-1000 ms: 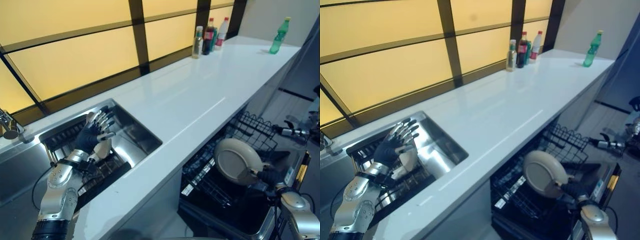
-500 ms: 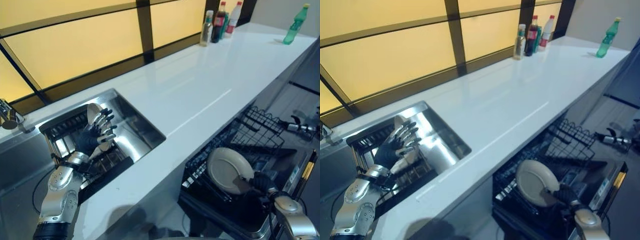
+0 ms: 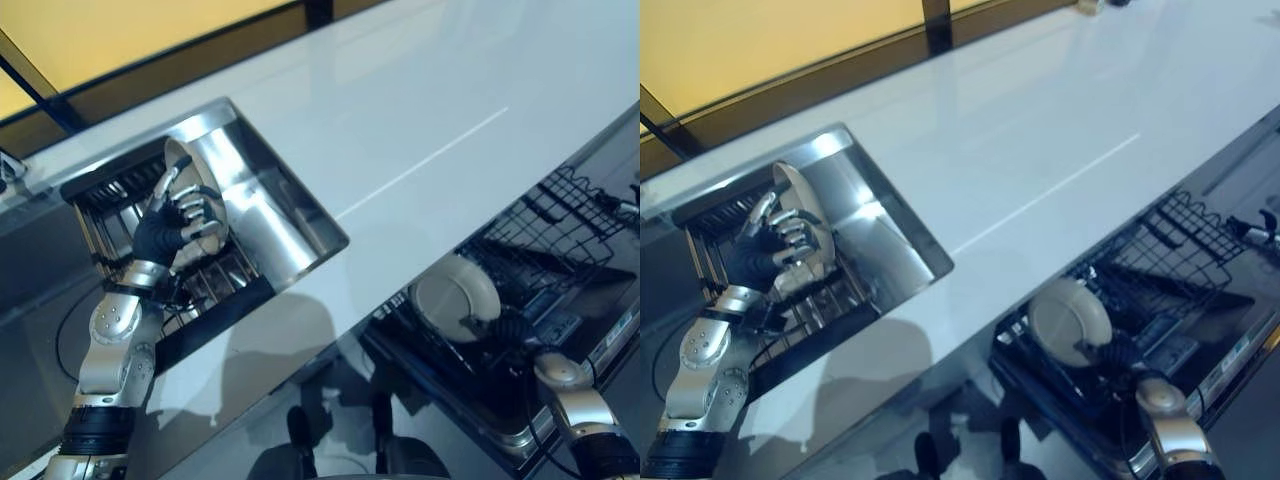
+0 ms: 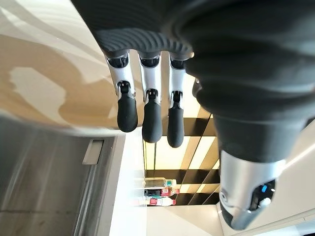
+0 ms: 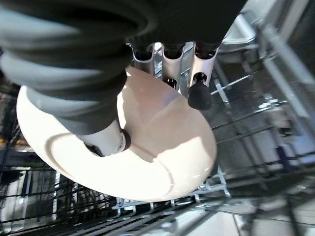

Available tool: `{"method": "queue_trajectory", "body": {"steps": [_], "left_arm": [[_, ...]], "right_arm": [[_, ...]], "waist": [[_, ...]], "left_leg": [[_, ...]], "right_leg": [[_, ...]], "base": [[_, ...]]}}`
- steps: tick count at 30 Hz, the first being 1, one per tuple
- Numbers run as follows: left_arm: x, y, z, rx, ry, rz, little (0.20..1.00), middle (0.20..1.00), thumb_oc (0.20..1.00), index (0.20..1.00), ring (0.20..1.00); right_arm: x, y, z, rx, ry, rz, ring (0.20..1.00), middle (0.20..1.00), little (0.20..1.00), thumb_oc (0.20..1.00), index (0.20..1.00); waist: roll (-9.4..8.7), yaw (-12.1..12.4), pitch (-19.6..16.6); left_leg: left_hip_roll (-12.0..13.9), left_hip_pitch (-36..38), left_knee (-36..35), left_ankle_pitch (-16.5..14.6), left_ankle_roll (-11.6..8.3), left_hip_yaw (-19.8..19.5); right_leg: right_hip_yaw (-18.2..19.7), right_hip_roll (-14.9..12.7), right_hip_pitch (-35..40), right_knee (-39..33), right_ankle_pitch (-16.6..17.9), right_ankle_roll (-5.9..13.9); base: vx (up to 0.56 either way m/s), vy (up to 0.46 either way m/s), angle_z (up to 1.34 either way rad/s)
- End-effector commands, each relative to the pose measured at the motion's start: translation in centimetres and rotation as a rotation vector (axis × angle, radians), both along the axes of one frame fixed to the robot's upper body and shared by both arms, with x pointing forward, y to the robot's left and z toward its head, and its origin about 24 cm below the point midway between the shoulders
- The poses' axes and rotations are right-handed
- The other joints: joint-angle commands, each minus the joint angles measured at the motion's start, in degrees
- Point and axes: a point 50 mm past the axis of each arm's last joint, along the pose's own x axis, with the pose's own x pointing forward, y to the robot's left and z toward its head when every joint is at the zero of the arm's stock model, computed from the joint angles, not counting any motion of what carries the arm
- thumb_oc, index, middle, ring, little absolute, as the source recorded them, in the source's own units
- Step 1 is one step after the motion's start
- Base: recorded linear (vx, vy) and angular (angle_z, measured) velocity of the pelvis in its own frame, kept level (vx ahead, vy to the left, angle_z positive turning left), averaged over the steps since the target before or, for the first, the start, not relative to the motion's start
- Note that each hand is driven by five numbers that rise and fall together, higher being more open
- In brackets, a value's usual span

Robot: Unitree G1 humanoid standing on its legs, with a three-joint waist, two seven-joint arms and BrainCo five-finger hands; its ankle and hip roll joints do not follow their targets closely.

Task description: Pick up plates and place into dishwasher.

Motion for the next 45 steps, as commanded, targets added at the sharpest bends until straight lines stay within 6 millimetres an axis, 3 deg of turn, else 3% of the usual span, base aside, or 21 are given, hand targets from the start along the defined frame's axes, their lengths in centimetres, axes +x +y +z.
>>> {"method": "queue_trajectory", "body": {"steps": [1,8,9,10,11,28,45], "left_arm": [[0.5,-0.7,0.4,0.002,-0.009,-0.013,1.000,1.000,1.000,1.000,1.000],[0.7,-1.2,1.1,-0.014,-0.044,-0.016,1.000,1.000,1.000,1.000,1.000],[0.7,-1.2,1.1,-0.016,-0.046,-0.017,1.000,1.000,1.000,1.000,1.000],[0.7,-1.3,1.2,-0.016,-0.047,-0.018,1.000,1.000,1.000,1.000,1.000],[0.6,-1.4,1.3,-0.018,-0.049,-0.018,1.000,1.000,1.000,1.000,1.000],[0.0,-0.4,-0.4,-0.031,0.003,-0.002,1.000,1.000,1.000,1.000,1.000],[-1.7,1.4,-2.6,-0.034,0.073,0.031,1.000,1.000,1.000,1.000,1.000]], "right_arm": [[0.6,-1.0,0.2,-0.089,0.017,-0.039,0.200,0.200,0.200,0.200,0.200],[1.7,-0.8,0.6,-0.069,0.004,-0.038,0.200,0.200,0.200,0.200,0.200],[1.7,-0.8,0.5,-0.066,0.010,-0.036,0.460,0.460,0.460,0.460,0.460],[1.6,-0.8,0.4,-0.064,0.016,-0.038,0.831,0.831,0.831,0.831,0.831],[1.4,-0.9,0.2,-0.061,0.024,-0.043,1.000,1.000,1.000,1.000,1.000],[-1.7,-2.4,-2.5,0.008,0.110,-0.128,1.000,1.000,1.000,1.000,1.000],[-7.1,-3.5,-6.0,0.052,0.245,-0.264,1.000,1.000,1.000,1.000,1.000]], "waist": [[0.30,0.28,1.32],[1.21,0.69,3.09],[1.21,0.78,3.14],[1.15,0.85,3.04],[1.09,0.90,2.88],[0.17,0.41,-1.84],[-0.09,-0.54,-10.32]], "left_leg": [[-1.36,-7.76,3.26,0.01,0.61,-3.80],[-1.80,-9.07,2.95,0.39,0.65,-4.54],[-1.89,-8.83,2.84,0.37,0.64,-4.61],[-1.99,-8.50,2.57,0.37,0.63,-4.67],[-2.05,-8.18,2.32,0.34,0.60,-4.65],[-2.21,-1.30,0.31,-0.82,0.70,-3.72],[-1.55,6.33,-0.20,-3.77,0.67,-2.35]], "right_leg": [[-3.78,-0.87,-6.99,5.44,-2.12,2.68],[-5.16,-1.18,-8.45,5.96,-2.21,2.03],[-5.44,-1.25,-8.18,5.92,-2.28,1.98],[-5.64,-1.29,-7.90,5.76,-2.29,1.95],[-5.85,-1.33,-7.62,5.64,-2.34,1.94],[-6.68,-1.06,-1.43,4.22,-3.25,1.77],[-6.97,-0.55,5.73,3.31,-5.70,2.01]], "base": [[-0.06,0.009,0.10],[-0.04,0.017,0.08],[0.00,0.000,0.00],[0.00,0.000,0.00],[0.00,0.000,0.00],[0.00,0.002,0.01],[0.03,-0.009,0.01]]}}
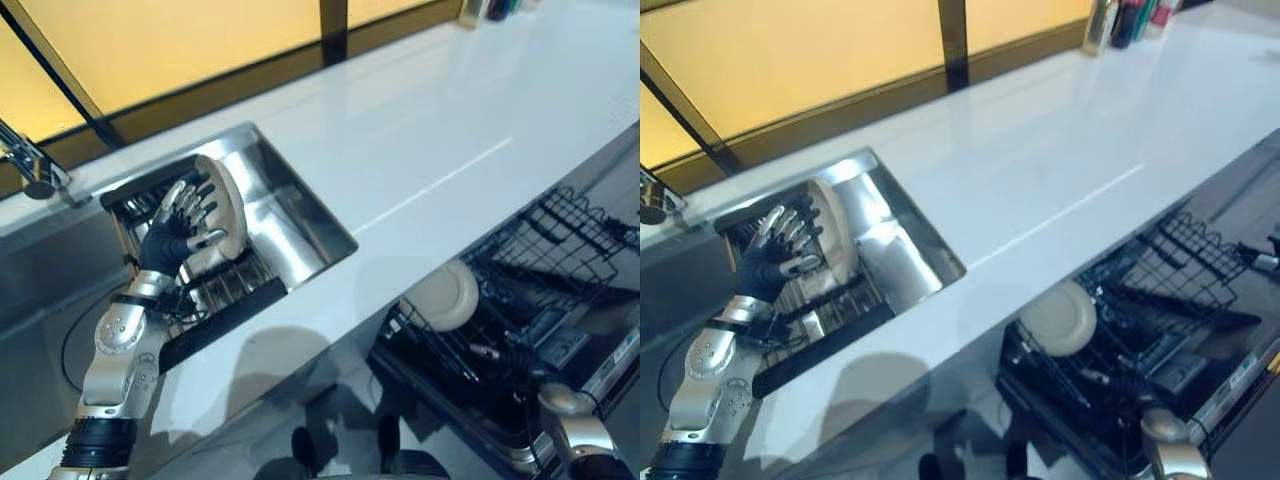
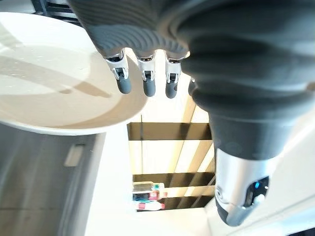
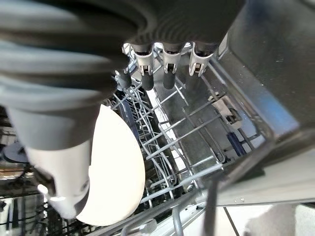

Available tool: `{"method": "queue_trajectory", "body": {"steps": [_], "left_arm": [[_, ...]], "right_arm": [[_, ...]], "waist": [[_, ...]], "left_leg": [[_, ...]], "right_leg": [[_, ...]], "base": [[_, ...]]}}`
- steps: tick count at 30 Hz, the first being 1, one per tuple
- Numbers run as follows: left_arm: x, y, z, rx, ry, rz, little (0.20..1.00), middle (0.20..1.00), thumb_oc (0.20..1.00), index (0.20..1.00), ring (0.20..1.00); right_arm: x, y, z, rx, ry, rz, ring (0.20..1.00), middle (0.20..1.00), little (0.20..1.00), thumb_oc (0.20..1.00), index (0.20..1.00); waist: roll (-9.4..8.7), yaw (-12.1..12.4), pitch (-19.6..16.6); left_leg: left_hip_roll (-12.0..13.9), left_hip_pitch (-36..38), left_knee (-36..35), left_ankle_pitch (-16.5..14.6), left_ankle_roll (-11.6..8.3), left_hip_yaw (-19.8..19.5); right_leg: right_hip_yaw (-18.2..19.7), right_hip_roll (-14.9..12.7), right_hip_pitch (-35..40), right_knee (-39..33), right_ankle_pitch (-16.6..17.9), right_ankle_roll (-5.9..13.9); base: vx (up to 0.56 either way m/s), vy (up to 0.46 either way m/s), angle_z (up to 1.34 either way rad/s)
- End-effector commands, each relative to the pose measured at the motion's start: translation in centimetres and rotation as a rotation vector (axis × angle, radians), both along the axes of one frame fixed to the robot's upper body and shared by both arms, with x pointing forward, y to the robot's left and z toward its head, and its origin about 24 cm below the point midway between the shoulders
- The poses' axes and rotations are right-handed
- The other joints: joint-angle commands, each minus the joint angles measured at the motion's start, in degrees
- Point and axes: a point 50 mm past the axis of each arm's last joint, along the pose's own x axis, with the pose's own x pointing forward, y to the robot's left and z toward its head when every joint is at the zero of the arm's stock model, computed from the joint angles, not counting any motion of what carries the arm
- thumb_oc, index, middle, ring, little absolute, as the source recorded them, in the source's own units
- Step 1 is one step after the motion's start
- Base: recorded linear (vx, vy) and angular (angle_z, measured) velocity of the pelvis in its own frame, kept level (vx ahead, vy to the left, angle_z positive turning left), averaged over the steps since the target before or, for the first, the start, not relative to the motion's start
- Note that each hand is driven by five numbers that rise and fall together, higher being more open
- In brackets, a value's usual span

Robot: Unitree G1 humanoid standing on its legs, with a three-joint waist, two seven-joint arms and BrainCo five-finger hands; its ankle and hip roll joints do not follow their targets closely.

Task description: Pick up plates and place into dishwasher.

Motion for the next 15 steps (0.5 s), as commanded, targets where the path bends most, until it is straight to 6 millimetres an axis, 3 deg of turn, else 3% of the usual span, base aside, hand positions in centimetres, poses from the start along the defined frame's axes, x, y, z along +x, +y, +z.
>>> {"method": "queue_trajectory", "body": {"steps": [1,5,10,11,12,14,15], "left_arm": [[-0.4,1.5,0.4,-0.010,-0.039,0.052,1.000,1.000,1.000,1.000,1.000],[-0.6,1.9,0.2,-0.008,-0.033,0.058,1.000,1.000,1.000,1.000,1.000],[-1.0,2.2,-0.1,-0.006,-0.020,0.066,1.000,1.000,1.000,1.000,1.000],[-1.2,2.4,-0.3,-0.013,-0.015,0.073,1.000,1.000,1.000,1.000,1.000],[-1.2,2.4,-0.3,-0.013,-0.014,0.074,1.000,1.000,1.000,1.000,1.000],[-1.4,2.5,-1.0,-0.027,-0.002,0.090,1.000,1.000,1.000,1.000,1.000],[-1.6,2.5,-1.4,-0.032,0.003,0.098,1.000,1.000,1.000,1.000,1.000]], "right_arm": [[-1.3,-1.9,0.3,-0.065,0.024,-0.053,1.000,1.000,1.000,1.000,1.000],[-1.9,-2.3,0.1,-0.076,0.036,-0.082,1.000,1.000,1.000,1.000,1.000],[-1.1,-2.5,2.4,-0.112,-0.115,-0.117,1.000,1.000,1.000,1.000,1.000],[0.0,-2.5,4.8,-0.139,-0.269,-0.134,1.000,1.000,1.000,1.000,1.000],[0.2,-2.5,5.3,-0.151,-0.300,-0.137,1.000,1.000,1.000,1.000,1.000],[1.7,-2.4,12.0,-0.240,-0.749,-0.264,1.000,1.000,1.000,1.000,1.000],[1.8,-2.0,14.2,-0.255,-0.895,-0.322,1.000,1.000,1.000,1.000,1.000]], "waist": [[-0.50,-0.55,-4.42],[-0.64,-0.69,-5.66],[-0.85,-0.88,-7.05],[-0.78,-1.15,-7.29],[-0.80,-1.14,-7.40],[-0.39,-1.55,-7.86],[-0.07,-1.69,-8.15]], "left_leg": [[-0.89,-1.67,3.37,-5.19,0.44,-0.53],[-0.84,-0.20,3.15,-5.88,0.52,-0.52],[-1.02,1.26,2.92,-6.70,0.75,-0.93],[-1.04,1.87,2.76,-7.03,0.85,-1.01],[-1.06,1.76,2.72,-6.90,0.86,-0.97],[-1.05,2.42,2.74,-7.50,1.16,-0.77],[-1.10,2.41,2.74,-7.52,1.26,-0.61]], "right_leg": [[-2.16,-0.08,-1.54,3.39,-4.91,1.91],[-2.00,0.06,-0.29,3.24,-5.36,2.08],[-1.53,0.19,0.94,2.97,-5.72,2.34],[-1.40,0.21,1.31,2.93,-5.88,2.51],[-1.35,0.21,1.17,2.87,-5.72,2.48],[-1.04,0.26,1.38,2.89,-5.99,2.59],[-0.83,0.29,1.15,2.91,-5.93,2.52]], "base": [[0.00,0.000,0.00],[0.03,0.000,0.01],[0.04,0.013,0.03],[0.00,0.000,0.00],[0.03,0.030,-0.01],[0.03,0.047,-0.01],[0.04,0.083,-0.02]]}}
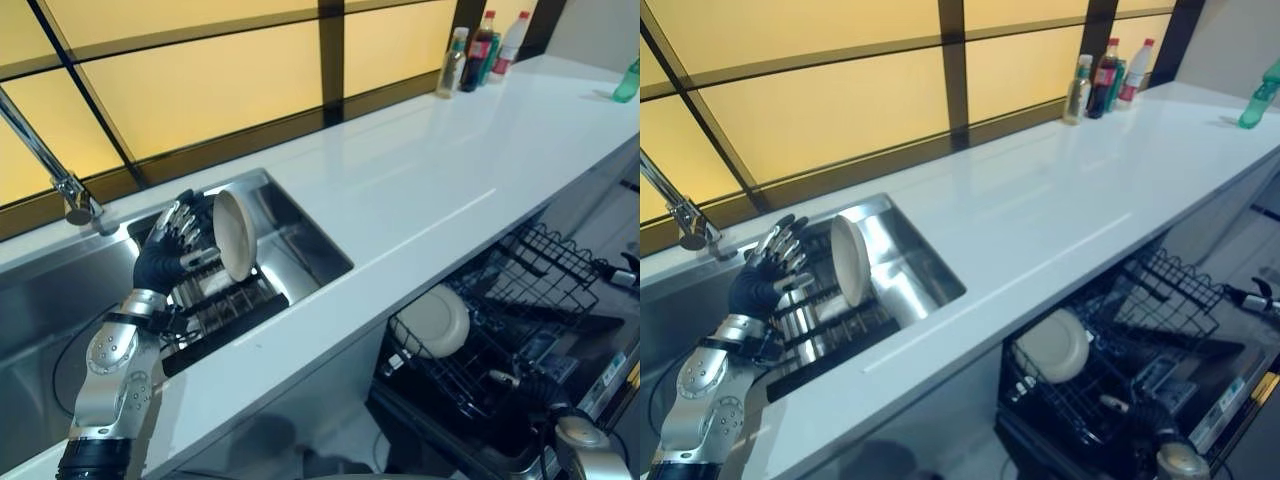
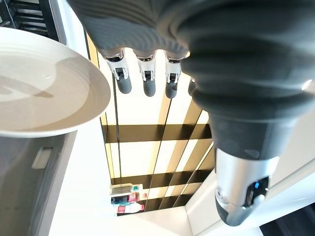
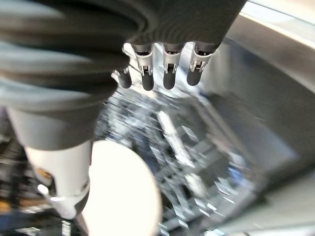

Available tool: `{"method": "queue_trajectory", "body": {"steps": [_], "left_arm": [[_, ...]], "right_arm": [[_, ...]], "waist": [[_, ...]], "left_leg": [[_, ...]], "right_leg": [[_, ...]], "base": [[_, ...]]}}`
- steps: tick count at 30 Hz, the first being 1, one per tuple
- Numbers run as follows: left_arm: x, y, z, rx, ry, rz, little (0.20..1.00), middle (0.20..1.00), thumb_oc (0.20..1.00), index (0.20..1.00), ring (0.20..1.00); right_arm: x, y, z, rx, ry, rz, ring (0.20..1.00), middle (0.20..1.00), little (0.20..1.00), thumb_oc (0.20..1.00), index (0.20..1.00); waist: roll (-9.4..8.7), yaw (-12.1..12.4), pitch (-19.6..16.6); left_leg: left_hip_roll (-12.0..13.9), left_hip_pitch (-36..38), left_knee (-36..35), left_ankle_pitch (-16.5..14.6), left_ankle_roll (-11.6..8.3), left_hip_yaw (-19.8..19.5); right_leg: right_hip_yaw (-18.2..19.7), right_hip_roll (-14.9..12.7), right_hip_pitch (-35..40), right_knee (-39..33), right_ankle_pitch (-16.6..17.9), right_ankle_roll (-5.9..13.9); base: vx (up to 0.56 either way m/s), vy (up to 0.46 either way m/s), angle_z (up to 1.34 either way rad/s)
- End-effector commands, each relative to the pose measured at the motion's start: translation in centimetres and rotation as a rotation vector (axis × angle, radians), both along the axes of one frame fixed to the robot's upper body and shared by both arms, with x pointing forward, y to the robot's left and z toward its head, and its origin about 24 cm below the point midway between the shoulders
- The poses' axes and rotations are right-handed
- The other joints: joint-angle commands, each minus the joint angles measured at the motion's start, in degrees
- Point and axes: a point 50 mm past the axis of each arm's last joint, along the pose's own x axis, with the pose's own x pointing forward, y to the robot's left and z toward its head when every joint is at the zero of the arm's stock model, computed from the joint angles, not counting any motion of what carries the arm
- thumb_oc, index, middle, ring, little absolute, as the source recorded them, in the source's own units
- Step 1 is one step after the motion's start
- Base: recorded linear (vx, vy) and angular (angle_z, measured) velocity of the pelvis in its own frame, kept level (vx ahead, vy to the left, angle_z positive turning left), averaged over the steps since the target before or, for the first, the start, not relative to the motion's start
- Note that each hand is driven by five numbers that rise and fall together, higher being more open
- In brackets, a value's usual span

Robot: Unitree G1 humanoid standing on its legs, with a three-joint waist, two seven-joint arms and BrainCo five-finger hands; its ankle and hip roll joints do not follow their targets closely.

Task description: Pick up plates and place into dishwasher.

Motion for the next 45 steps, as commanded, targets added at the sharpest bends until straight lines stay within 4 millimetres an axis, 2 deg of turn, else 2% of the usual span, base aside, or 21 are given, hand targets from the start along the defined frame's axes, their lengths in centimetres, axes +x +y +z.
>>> {"method": "queue_trajectory", "body": {"steps": [1,4,7,10,14,20,21,26,30,34,36,39,43,45], "left_arm": [[-0.1,1.3,0.1,-0.029,-0.061,0.073,1.000,1.000,1.000,1.000,1.000],[0.0,1.0,-0.2,-0.051,-0.055,0.070,1.000,1.000,1.000,1.000,1.000],[0.2,0.7,-0.1,-0.041,-0.052,0.056,1.000,1.000,1.000,1.000,1.000],[0.5,0.5,0.2,0.001,-0.039,0.053,1.000,1.000,1.000,1.000,1.000],[0.9,0.5,0.4,0.136,-0.026,0.106,1.000,1.000,1.000,1.000,1.000],[1.7,1.7,1.9,0.456,-0.069,0.279,1.000,1.000,1.000,1.000,1.000],[1.8,1.9,2.3,0.559,-0.090,0.317,1.000,1.000,1.000,1.000,1.000],[2.1,3.3,4.2,0.871,-0.174,0.437,1.000,1.000,1.000,1.000,1.000],[2.0,3.9,5.5,1.217,-0.312,0.542,1.000,1.000,1.000,1.000,1.000],[1.9,4.9,7.9,1.518,-0.482,0.619,1.000,1.000,1.000,1.000,1.000],[2.0,5.0,8.6,1.608,-0.554,0.639,1.000,1.000,1.000,1.000,1.000],[2.3,5.0,9.1,1.654,-0.619,0.672,1.000,1.000,1.000,1.000,1.000],[2.8,4.8,8.5,1.714,-0.671,0.684,1.000,1.000,1.000,1.000,1.000],[2.9,4.7,8.1,1.739,-0.672,0.682,1.000,1.000,1.000,1.000,1.000]], "right_arm": [[2.2,-0.2,11.6,-0.195,-0.787,-0.215,1.000,1.000,1.000,1.000,1.000],[1.7,0.7,15.0,-0.244,-1.060,-0.262,1.000,1.000,1.000,1.000,1.000],[1.9,1.9,17.3,-0.270,-1.203,-0.215,1.000,1.000,1.000,1.000,1.000],[2.1,3.2,18.9,-0.289,-1.272,-0.125,1.000,1.000,1.000,1.000,1.000],[2.5,4.1,19.9,-0.276,-1.300,-0.021,1.000,1.000,1.000,1.000,1.000],[3.8,5.5,19.7,-0.243,-1.230,0.115,1.000,1.000,1.000,1.000,1.000],[4.0,5.7,19.5,-0.236,-1.211,0.135,1.000,1.000,1.000,1.000,1.000],[4.5,5.6,18.8,-0.192,-1.148,0.168,1.000,1.000,1.000,1.000,1.000],[4.8,5.7,18.3,-0.183,-1.097,0.212,1.000,1.000,1.000,1.000,1.000],[5.0,5.4,18.0,-0.156,-1.064,0.243,1.000,1.000,1.000,1.000,1.000],[5.2,5.4,17.8,-0.147,-1.051,0.258,1.000,1.000,1.000,1.000,1.000],[5.5,5.7,17.6,-0.146,-1.034,0.290,1.000,1.000,1.000,1.000,1.000],[5.9,6.2,17.0,-0.136,-1.005,0.324,1.000,1.000,1.000,1.000,1.000],[5.9,6.5,16.9,-0.135,-0.986,0.349,1.000,1.000,1.000,1.000,1.000]], "waist": [[0.03,-0.50,-2.47],[1.18,-0.07,-3.19],[1.65,0.62,-3.82],[1.52,1.30,-4.49],[1.06,2.34,-5.10],[0.68,3.51,-5.90],[0.67,3.61,-5.98],[0.75,3.32,-6.38],[1.13,2.76,-6.65],[1.65,1.67,-6.79],[1.88,1.13,-6.75],[2.21,0.38,-6.70],[2.35,-0.55,-6.42],[1.92,-0.74,-5.99]], "left_leg": [[-1.27,0.30,3.12,-7.70,1.44,-0.09],[-1.88,0.69,2.84,-8.35,1.69,-0.70],[-2.05,0.90,2.82,-8.47,1.57,-1.12],[-1.92,0.86,2.89,-8.18,1.30,-1.37],[-1.79,0.69,2.72,-7.67,1.00,-2.09],[-1.87,0.58,1.91,-6.84,0.76,-3.14],[-1.85,0.57,1.63,-6.64,0.74,-3.26],[-1.70,0.46,0.97,-6.12,0.62,-3.24],[-1.53,0.49,0.73,-5.93,0.49,-2.93],[-1.11,0.34,1.04,-5.98,0.15,-2.09],[-0.88,0.27,1.46,-6.10,-0.03,-1.82],[-0.66,0.13,2.14,-6.19,-0.26,-1.61],[-0.48,-0.41,5.25,-7.14,-0.73,-1.41],[-0.74,-1.90,10.32,-8.68,-1.22,-1.23]], "right_leg": [[-0.52,0.30,-1.44,3.18,-5.56,2.19],[-0.40,0.11,-1.13,2.92,-5.94,2.36],[-0.74,-0.07,-0.44,2.49,-6.07,2.40],[-1.24,-0.19,0.08,2.11,-5.96,2.33],[-2.28,-0.25,0.59,1.71,-5.85,2.16],[-3.78,-0.51,1.19,1.33,-5.93,2.06],[-3.95,-0.54,1.20,1.29,-5.92,2.06],[-4.39,-0.60,1.07,1.55,-6.17,2.12],[-4.20,-0.39,0.77,1.98,-6.41,2.07],[-3.73,0.00,0.33,2.47,-6.68,1.85],[-3.45,0.32,0.15,2.76,-6.87,1.61],[-2.88,0.78,-0.08,3.04,-7.13,1.21],[-1.90,1.51,-0.35,3.88,-7.69,0.41],[-1.58,1.60,-0.66,4.65,-7.94,-0.20]], "base": [[0.04,0.096,-0.05],[0.02,0.095,-0.12],[0.02,0.056,0.00],[0.03,0.017,0.03],[0.02,0.000,0.10],[0.00,0.000,0.14],[-0.02,-0.014,0.18],[-0.04,-0.034,0.11],[-0.04,-0.067,0.07],[-0.05,-0.109,-0.01],[-0.04,-0.124,-0.01],[-0.03,-0.112,-0.01],[-0.01,-0.125,-0.02],[-0.02,-0.114,-0.08]]}}
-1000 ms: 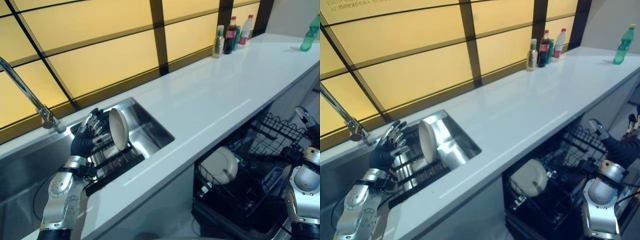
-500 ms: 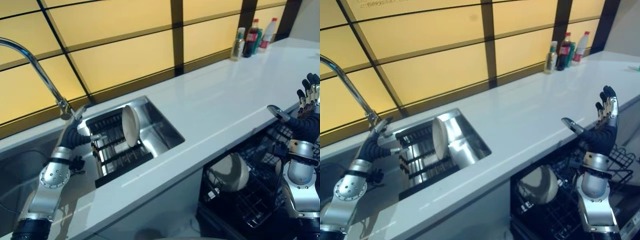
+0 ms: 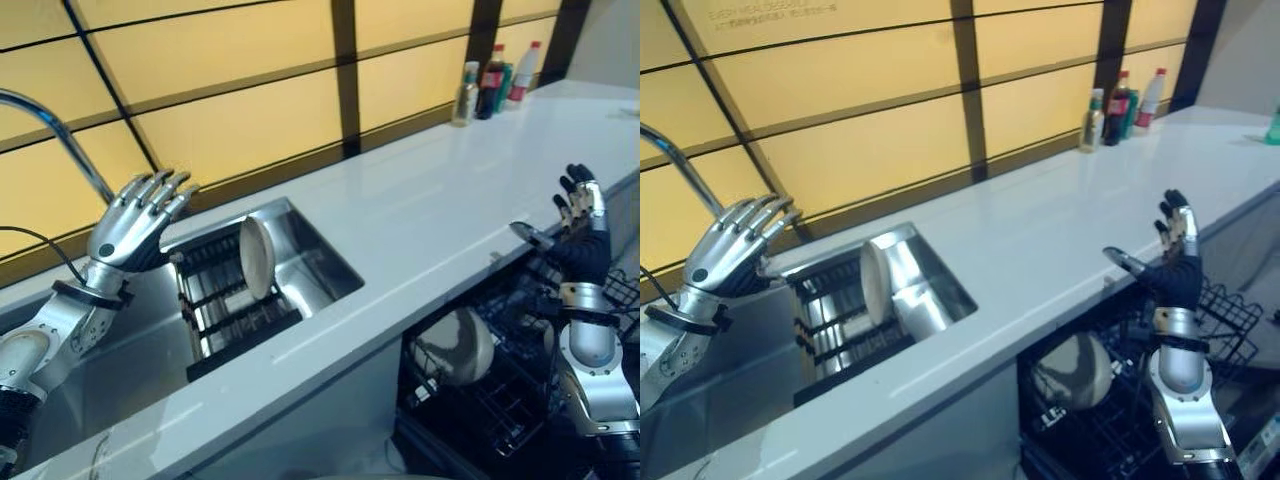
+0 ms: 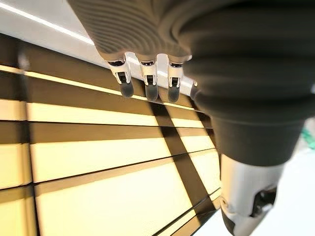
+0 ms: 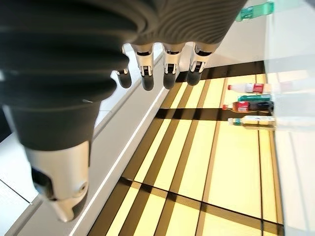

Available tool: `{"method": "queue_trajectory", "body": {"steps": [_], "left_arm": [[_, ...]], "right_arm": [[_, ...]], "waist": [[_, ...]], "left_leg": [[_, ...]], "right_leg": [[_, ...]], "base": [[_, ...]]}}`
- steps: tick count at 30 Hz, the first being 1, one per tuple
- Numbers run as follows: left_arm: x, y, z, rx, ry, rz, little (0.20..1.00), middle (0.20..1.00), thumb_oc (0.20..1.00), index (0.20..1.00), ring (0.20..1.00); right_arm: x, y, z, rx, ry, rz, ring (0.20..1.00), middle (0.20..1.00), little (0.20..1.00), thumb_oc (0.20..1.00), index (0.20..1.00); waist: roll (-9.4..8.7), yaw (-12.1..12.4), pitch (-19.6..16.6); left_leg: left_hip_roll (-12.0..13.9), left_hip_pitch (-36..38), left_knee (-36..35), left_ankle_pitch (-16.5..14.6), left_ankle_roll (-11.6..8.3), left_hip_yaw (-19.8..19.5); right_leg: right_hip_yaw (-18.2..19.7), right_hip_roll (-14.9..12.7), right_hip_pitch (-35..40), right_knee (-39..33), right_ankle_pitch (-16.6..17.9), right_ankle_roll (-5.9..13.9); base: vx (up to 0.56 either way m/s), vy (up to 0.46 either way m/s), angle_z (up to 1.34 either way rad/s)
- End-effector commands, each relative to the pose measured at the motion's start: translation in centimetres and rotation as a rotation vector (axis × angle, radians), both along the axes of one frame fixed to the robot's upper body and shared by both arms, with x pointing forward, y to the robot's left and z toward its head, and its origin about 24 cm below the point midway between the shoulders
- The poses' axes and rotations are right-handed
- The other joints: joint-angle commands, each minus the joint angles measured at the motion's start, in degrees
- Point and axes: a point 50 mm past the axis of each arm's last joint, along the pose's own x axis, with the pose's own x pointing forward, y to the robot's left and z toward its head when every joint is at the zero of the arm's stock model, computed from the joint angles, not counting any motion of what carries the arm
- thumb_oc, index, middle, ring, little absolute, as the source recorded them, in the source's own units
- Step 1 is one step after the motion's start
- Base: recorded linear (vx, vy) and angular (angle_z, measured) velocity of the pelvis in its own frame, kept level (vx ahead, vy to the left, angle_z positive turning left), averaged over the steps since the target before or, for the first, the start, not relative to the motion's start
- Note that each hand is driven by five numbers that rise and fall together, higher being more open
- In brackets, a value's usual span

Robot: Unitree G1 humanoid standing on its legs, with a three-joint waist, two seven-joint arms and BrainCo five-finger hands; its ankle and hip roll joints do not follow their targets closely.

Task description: Pick up plates and place into dishwasher.

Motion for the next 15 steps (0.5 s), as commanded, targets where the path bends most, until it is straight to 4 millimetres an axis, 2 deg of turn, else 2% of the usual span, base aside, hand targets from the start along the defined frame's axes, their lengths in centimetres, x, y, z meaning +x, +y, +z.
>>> {"method": "queue_trajectory", "body": {"steps": [1,3,4,6,9,11,15], "left_arm": [[1.1,1.0,3.7,0.081,-0.177,0.056,1.000,1.000,1.000,1.000,1.000],[1.1,1.1,3.0,0.080,-0.161,0.070,1.000,1.000,1.000,1.000,1.000],[1.2,1.1,2.8,0.079,-0.156,0.076,1.000,1.000,1.000,1.000,1.000],[1.3,1.1,2.6,0.084,-0.138,0.090,1.000,1.000,1.000,1.000,1.000],[1.6,1.6,2.3,0.083,-0.110,0.120,1.000,1.000,1.000,1.000,1.000],[1.7,2.0,1.9,0.078,-0.092,0.143,1.000,1.000,1.000,1.000,1.000],[1.5,2.9,1.0,0.082,-0.061,0.182,1.000,1.000,1.000,1.000,1.000]], "right_arm": [[0.7,1.1,2.7,-0.067,-0.094,0.097,1.000,1.000,1.000,1.000,1.000],[0.8,1.2,2.7,-0.073,-0.086,0.115,1.000,1.000,1.000,1.000,1.000],[0.9,1.3,2.6,-0.070,-0.082,0.121,1.000,1.000,1.000,1.000,1.000],[1.2,1.8,2.5,-0.072,-0.082,0.135,1.000,1.000,1.000,1.000,1.000],[1.6,2.5,2.5,-0.084,-0.082,0.149,1.000,1.000,1.000,1.000,1.000],[1.7,2.4,2.6,-0.081,-0.075,0.155,1.000,1.000,1.000,1.000,1.000],[1.7,1.9,2.5,-0.099,-0.069,0.170,1.000,1.000,1.000,1.000,1.000]], "waist": [[-3.44,-0.75,0.12],[-3.96,-0.53,1.26],[-4.15,-0.19,1.64],[-4.18,0.60,2.22],[-4.03,1.20,2.67],[-4.08,1.33,2.80],[-3.43,0.58,2.33]], "left_leg": [[-1.17,-3.60,13.69,-9.54,-0.89,1.80],[-1.21,-6.61,20.04,-9.63,-1.05,0.40],[-1.64,-7.47,20.40,-9.49,-0.84,-1.04],[-2.66,-7.45,16.98,-9.11,-0.02,-3.96],[-2.20,-7.47,10.99,-6.07,-0.47,-6.36],[-2.28,-7.70,10.66,-6.01,-0.64,-7.60],[-1.71,-5.84,7.21,-5.13,-0.67,-6.48]], "right_leg": [[1.28,1.22,-2.85,4.95,-6.19,-0.47],[1.81,1.40,-2.94,5.96,-6.15,-1.16],[2.19,1.55,-3.09,6.35,-5.99,-1.19],[3.22,1.78,-3.26,6.83,-5.94,-0.99],[4.40,1.88,-2.99,6.41,-6.35,-0.92],[4.77,1.53,-3.13,6.10,-6.52,-0.88],[3.92,1.27,-4.05,6.77,-7.02,-0.74]], "base": [[-0.03,-0.115,-0.19],[-0.03,-0.099,-0.30],[-0.02,-0.050,-0.34],[0.01,0.022,-0.39],[0.02,0.078,-0.34],[0.02,0.121,-0.33],[0.04,0.164,-0.18]]}}
